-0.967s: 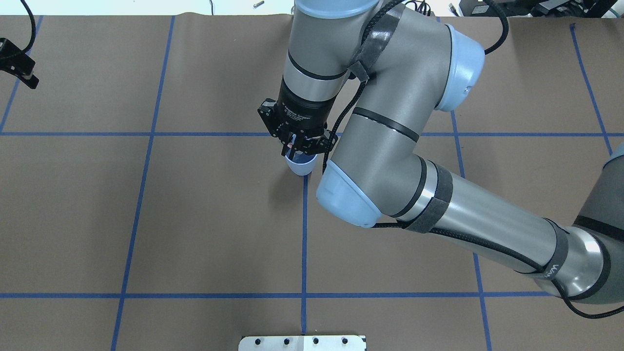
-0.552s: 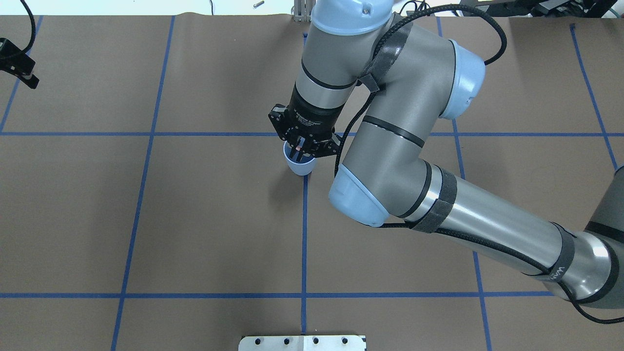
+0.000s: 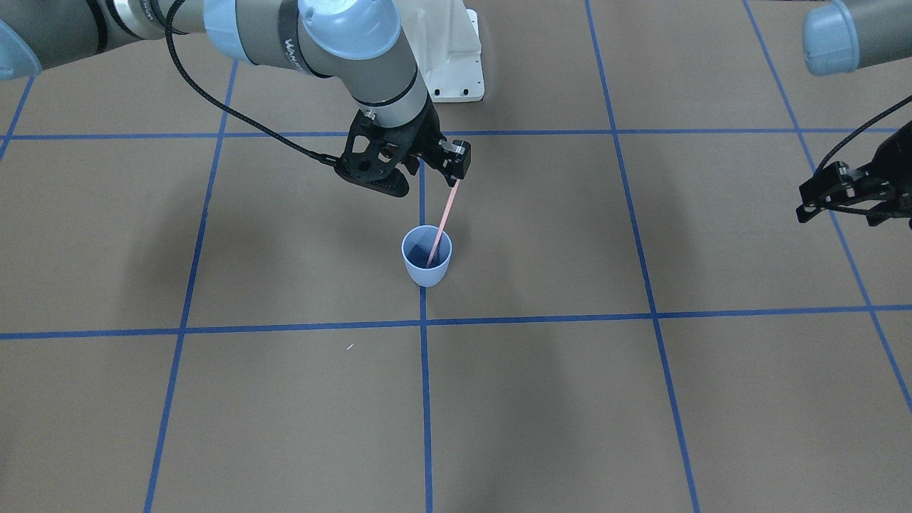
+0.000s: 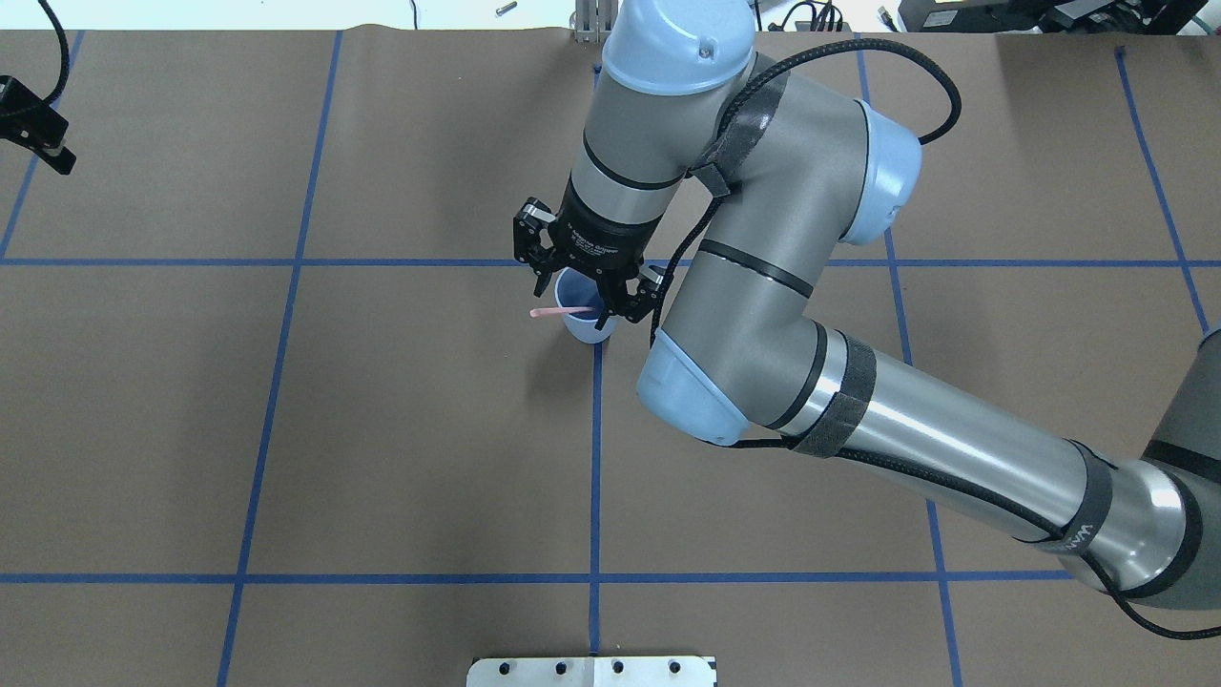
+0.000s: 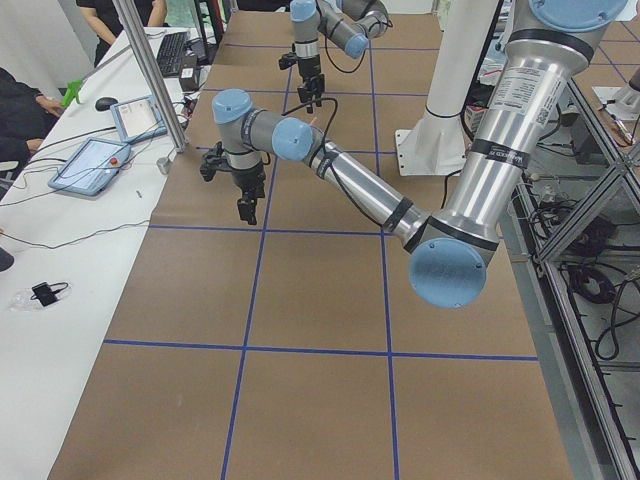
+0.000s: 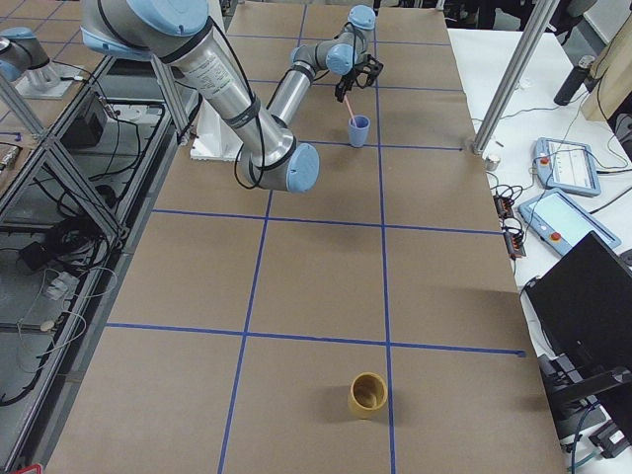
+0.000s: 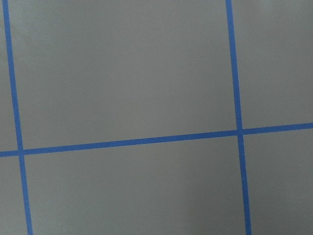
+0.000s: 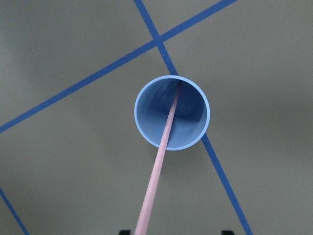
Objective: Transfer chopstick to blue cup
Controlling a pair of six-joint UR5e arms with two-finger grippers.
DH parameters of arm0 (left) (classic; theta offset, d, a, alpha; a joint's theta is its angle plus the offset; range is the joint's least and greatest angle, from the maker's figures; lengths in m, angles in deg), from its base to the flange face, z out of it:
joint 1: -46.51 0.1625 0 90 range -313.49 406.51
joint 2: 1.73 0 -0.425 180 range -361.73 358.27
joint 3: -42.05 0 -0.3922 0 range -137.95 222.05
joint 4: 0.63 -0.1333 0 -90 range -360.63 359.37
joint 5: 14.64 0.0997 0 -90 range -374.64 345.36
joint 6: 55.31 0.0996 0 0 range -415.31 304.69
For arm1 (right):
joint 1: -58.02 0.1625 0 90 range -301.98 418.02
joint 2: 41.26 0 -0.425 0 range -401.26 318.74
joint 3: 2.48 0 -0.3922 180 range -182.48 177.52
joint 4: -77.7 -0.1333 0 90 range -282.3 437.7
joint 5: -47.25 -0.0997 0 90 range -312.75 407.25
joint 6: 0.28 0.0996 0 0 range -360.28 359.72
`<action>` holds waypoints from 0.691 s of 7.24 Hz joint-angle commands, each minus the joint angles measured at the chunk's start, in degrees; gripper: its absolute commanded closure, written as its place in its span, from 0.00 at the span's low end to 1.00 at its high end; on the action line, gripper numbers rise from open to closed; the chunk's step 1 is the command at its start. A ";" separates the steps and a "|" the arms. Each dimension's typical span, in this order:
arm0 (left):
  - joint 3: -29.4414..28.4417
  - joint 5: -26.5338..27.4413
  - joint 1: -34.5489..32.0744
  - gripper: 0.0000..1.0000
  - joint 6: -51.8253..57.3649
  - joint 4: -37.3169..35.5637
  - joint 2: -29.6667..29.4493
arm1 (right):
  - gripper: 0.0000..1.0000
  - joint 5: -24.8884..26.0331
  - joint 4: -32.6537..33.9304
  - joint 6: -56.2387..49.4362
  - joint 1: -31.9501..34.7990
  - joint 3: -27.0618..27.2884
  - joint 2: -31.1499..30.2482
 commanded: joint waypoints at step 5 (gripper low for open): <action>-0.03 -0.09 -0.18 0.01 0.00 1.75 -0.07 | 0.00 3.06 0.36 -28.27 14.91 16.58 -18.93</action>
